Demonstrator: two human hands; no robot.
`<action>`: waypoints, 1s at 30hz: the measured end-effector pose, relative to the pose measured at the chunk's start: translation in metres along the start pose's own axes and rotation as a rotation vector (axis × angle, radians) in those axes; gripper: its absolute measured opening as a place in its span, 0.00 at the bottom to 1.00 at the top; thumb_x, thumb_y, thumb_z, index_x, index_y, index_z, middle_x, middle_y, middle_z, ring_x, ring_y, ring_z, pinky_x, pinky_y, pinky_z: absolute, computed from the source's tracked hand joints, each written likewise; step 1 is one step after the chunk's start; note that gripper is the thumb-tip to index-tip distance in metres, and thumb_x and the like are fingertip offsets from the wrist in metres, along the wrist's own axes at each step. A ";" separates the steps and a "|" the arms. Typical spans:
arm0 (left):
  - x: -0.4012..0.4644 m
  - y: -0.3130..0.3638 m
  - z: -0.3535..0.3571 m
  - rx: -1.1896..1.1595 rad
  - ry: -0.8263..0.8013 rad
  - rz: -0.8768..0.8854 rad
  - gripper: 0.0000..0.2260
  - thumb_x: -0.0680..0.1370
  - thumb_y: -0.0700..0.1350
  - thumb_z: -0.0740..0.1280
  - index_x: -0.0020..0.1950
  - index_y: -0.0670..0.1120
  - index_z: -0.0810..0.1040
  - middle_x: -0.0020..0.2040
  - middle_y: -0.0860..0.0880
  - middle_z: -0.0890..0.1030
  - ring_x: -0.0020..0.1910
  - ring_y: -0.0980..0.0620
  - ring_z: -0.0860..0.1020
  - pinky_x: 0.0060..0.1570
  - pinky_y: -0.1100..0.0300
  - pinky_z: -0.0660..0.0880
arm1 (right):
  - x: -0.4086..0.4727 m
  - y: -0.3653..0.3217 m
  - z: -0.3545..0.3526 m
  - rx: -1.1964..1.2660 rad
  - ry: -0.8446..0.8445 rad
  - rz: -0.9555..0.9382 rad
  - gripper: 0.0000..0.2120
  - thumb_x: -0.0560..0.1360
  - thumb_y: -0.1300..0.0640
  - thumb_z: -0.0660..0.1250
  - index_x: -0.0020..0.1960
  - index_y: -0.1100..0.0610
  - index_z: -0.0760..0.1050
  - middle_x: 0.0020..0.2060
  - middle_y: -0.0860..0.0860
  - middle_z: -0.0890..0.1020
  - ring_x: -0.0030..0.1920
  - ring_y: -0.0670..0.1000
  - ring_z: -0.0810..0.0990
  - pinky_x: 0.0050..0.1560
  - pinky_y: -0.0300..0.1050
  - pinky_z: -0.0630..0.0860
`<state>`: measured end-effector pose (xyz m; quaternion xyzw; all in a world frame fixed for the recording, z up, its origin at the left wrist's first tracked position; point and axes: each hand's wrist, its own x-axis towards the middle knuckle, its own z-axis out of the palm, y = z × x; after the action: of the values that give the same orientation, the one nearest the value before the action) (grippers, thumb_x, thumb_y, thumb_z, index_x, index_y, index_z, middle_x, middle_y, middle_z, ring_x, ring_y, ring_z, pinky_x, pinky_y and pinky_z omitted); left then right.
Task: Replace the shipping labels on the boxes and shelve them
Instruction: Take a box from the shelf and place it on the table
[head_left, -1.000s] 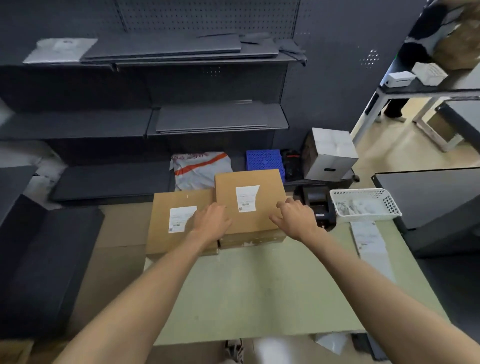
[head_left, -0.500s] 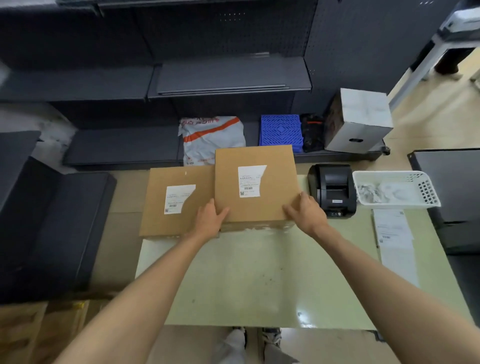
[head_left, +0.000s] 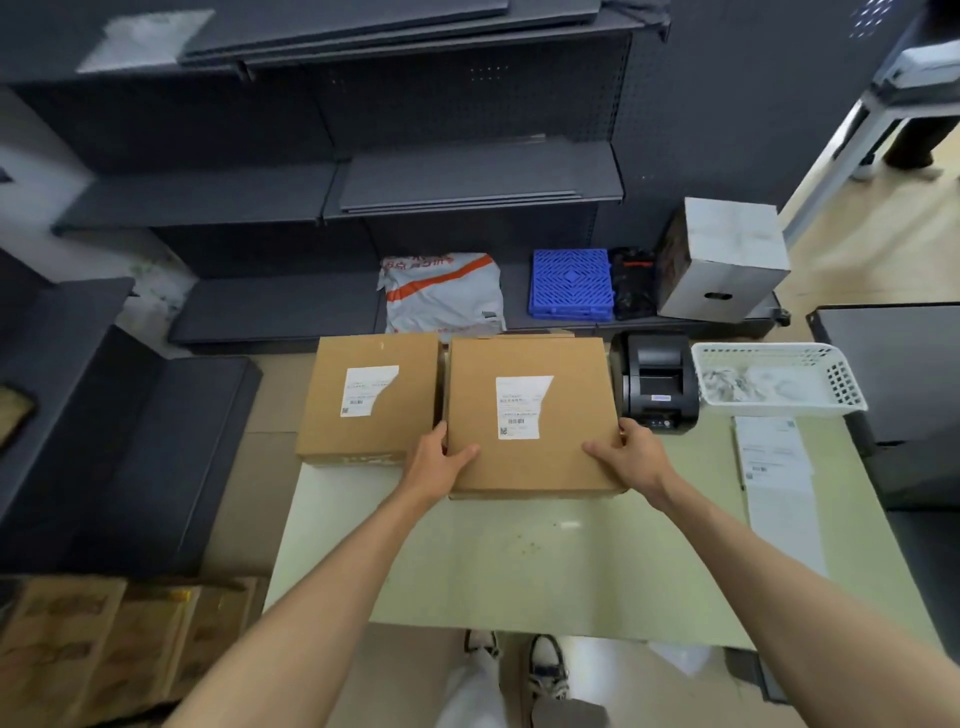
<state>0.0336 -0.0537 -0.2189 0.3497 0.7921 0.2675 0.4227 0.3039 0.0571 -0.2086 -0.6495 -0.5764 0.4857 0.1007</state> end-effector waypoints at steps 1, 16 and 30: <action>-0.004 -0.001 0.000 -0.003 0.011 0.014 0.33 0.72 0.60 0.73 0.74 0.49 0.72 0.63 0.52 0.81 0.60 0.49 0.78 0.63 0.50 0.76 | -0.001 0.003 0.000 0.005 0.003 -0.011 0.34 0.70 0.49 0.76 0.69 0.61 0.68 0.60 0.55 0.78 0.57 0.57 0.78 0.59 0.55 0.76; -0.073 -0.051 0.017 -0.027 0.078 0.039 0.32 0.73 0.58 0.76 0.73 0.51 0.70 0.60 0.49 0.79 0.53 0.49 0.80 0.56 0.49 0.79 | -0.100 0.052 0.016 0.102 0.062 -0.053 0.29 0.72 0.51 0.76 0.67 0.58 0.69 0.55 0.55 0.79 0.51 0.56 0.79 0.52 0.52 0.78; -0.123 -0.097 0.083 -0.007 0.013 -0.015 0.35 0.75 0.57 0.73 0.78 0.62 0.60 0.62 0.53 0.77 0.56 0.51 0.79 0.58 0.48 0.78 | -0.146 0.128 0.021 0.122 0.090 -0.012 0.28 0.72 0.55 0.76 0.68 0.57 0.69 0.55 0.53 0.79 0.53 0.53 0.78 0.56 0.49 0.77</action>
<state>0.1222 -0.1985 -0.2710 0.3407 0.7965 0.2691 0.4208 0.3917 -0.1158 -0.2322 -0.6598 -0.5444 0.4896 0.1690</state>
